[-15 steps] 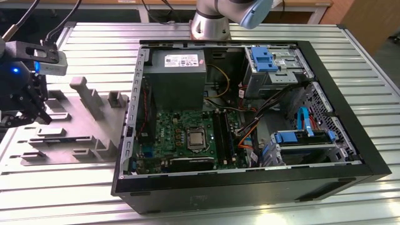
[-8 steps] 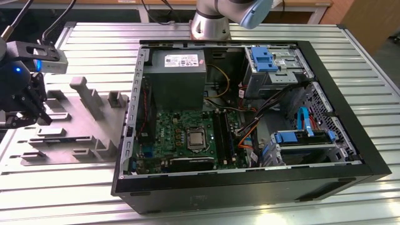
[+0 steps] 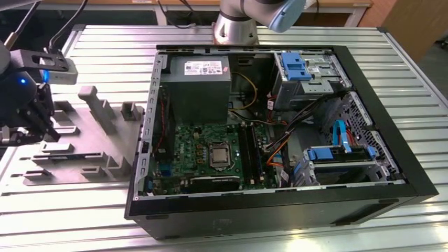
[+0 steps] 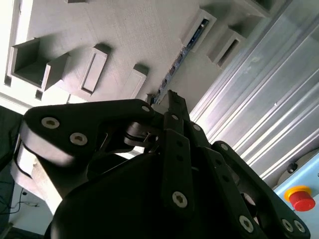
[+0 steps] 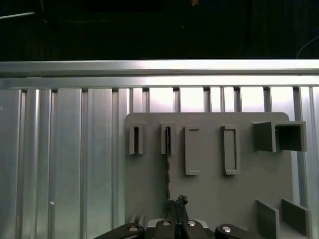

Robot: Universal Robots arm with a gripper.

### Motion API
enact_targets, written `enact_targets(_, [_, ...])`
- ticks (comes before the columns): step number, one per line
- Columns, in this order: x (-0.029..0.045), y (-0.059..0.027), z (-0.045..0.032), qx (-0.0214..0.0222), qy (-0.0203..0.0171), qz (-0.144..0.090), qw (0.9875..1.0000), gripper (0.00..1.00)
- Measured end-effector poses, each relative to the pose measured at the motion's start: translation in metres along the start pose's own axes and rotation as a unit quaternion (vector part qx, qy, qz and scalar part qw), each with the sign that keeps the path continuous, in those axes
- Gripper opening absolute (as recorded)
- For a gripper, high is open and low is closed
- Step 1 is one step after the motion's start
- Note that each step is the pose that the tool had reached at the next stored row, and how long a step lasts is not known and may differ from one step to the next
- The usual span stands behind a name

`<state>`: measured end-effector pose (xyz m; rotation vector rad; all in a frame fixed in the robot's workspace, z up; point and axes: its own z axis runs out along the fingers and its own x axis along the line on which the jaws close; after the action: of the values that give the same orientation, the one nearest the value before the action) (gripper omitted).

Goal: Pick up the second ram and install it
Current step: 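Pick up the second ram and move it above second insertion slot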

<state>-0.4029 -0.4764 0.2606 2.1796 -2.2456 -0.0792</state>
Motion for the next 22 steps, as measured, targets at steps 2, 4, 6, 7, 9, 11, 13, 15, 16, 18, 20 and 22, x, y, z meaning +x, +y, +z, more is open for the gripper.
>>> enact_targets(2, [0.0001,0.0008,0.0036,0.0003,0.0003,0.0,1.0,0.11])
enact_targets(4, [0.0003,0.0023,0.0071,0.0002,0.0009,0.0,1.0,0.11])
enact_targets(6, [0.0005,0.0046,0.0105,0.0003,0.0014,0.0,1.0,0.11])
enact_targets(7, [0.0005,0.0052,0.0123,0.0004,0.0018,0.0,1.0,0.11])
enact_targets(9, [0.0007,0.006,0.0158,0.0003,0.0024,0.0,1.0,0.11])
enact_targets(11, [0.0008,0.0067,0.0195,0.0003,0.0028,0.0,1.0,0.11])
enact_targets(13, [0.0009,0.0072,0.0231,0.0003,0.0031,0.0,1.0,0.11])
enact_targets(15, [0.0012,0.0072,0.0267,0.0003,0.0031,0.0,1.0,0.11])
enact_targets(16, [0.0014,0.0073,0.0283,0.0003,0.0032,0.0,1.0,0.11])
enact_targets(18, [0.0019,0.0072,0.0314,0.0003,0.0032,0.0,1.0,0.11])
enact_targets(20, [0.0023,0.0071,0.035,0.0003,0.0032,0.0,1.0,0.11])
enact_targets(22, [0.0026,0.0071,0.0382,0.0004,0.0032,0.0,1.0,0.11])
